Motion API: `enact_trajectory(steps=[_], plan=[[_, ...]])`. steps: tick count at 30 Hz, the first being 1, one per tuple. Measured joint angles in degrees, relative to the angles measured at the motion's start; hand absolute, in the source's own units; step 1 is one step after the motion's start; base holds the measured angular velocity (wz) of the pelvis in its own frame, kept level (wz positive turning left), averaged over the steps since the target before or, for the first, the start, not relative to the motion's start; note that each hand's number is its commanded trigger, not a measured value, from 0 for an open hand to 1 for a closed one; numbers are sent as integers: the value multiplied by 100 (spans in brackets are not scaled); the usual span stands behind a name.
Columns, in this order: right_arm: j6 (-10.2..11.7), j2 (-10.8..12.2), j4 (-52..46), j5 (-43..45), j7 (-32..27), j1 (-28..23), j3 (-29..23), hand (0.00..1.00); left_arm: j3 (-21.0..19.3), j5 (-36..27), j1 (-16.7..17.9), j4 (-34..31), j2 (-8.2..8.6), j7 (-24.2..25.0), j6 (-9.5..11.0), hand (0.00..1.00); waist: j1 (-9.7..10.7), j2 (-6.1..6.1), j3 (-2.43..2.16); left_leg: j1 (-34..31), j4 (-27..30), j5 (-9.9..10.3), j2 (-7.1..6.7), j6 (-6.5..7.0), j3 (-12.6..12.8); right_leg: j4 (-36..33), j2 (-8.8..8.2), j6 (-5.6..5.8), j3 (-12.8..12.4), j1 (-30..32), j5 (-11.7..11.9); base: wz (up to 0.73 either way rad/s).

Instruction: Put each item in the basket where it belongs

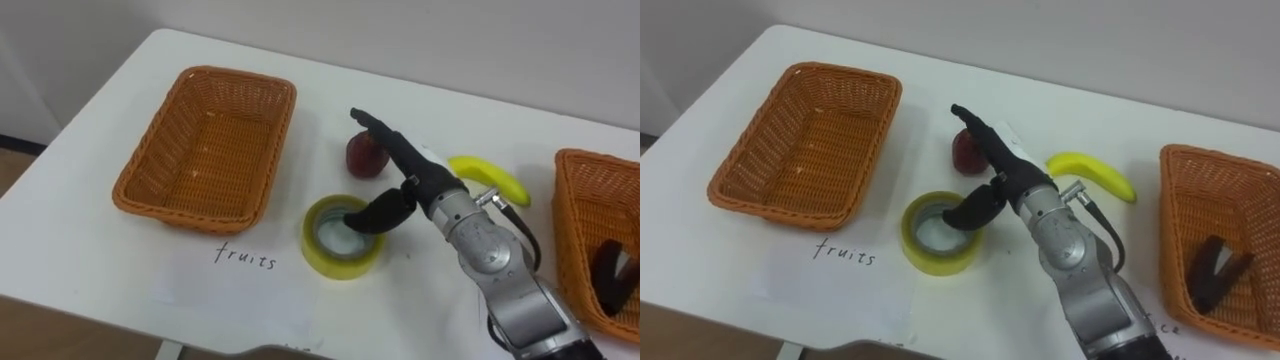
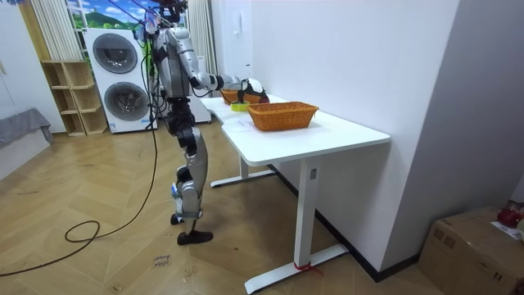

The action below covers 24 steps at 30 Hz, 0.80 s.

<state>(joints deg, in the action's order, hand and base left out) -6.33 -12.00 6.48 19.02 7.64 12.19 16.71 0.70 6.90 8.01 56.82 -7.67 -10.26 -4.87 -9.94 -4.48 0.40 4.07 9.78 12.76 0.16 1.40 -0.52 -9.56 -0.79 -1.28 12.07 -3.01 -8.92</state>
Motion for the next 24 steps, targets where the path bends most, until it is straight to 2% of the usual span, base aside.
enact_trajectory(steps=[8, 24], plan=[[-5, 89, 0, 179, 163, -12, 0, 0, 1, 0, -7, -1, 15, 78, 0, 0, 7, 36, -27, -41, 31, -9, -2, -5, 8, -18, 1, 0, 54, 2, 0, 0], [-4, 94, -5, 343, 183, -9, -2, 0, 0, 2, -12, -1, 8, 89, 1, 0, 4, 28, -28, -42, 0, -20, -4, -6, -21, -12, 1, 0, 76, 6, 0, 0]])
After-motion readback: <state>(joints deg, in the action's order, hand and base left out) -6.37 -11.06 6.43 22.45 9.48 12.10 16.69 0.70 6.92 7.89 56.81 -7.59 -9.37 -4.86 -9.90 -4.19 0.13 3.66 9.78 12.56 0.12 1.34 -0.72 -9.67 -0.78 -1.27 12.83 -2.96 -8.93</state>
